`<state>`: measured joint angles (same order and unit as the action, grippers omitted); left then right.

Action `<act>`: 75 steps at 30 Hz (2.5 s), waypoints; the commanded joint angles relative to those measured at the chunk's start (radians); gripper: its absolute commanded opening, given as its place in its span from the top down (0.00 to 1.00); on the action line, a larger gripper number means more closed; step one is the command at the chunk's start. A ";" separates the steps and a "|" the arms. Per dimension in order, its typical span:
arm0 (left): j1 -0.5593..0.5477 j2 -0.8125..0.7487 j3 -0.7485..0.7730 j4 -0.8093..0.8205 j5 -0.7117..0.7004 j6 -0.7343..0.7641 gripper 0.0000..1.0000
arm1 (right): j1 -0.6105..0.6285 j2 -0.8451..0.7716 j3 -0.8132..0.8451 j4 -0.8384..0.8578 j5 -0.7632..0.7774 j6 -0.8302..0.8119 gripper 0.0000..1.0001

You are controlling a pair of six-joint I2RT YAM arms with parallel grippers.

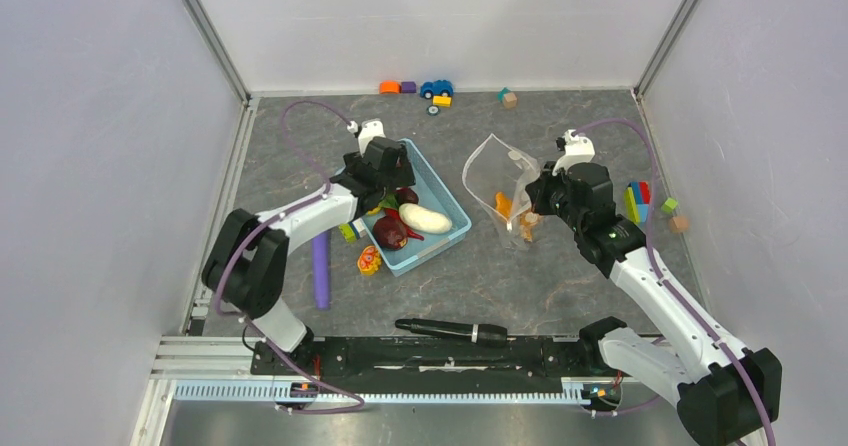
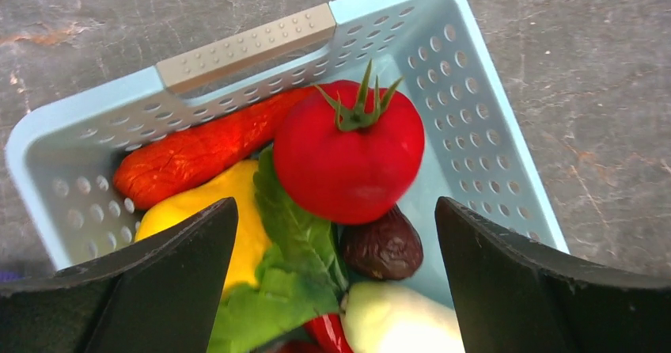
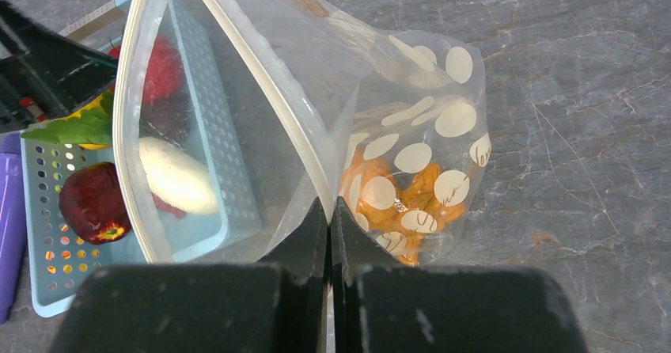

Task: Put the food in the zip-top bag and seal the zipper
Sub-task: Pick up the fake vegetable from the bin, then place the fake vegetable in the zipper food storage bag.

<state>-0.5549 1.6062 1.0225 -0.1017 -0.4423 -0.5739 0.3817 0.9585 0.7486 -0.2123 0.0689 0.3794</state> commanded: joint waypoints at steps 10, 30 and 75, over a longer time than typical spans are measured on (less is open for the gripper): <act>0.038 0.244 0.207 0.022 0.112 0.095 0.05 | -0.003 0.011 0.037 0.008 0.001 -0.027 1.00; 0.039 0.030 0.095 0.022 0.157 0.067 0.69 | -0.003 -0.009 0.028 0.008 0.009 -0.032 1.00; -0.330 -0.011 0.077 0.498 0.346 0.036 0.13 | -0.003 -0.013 0.167 -0.039 -0.318 -0.040 0.99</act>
<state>-0.8768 1.5944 1.0668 0.3466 -0.0574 -0.5121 0.3794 0.9268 0.8711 -0.2558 -0.1555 0.3527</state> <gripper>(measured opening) 0.807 0.011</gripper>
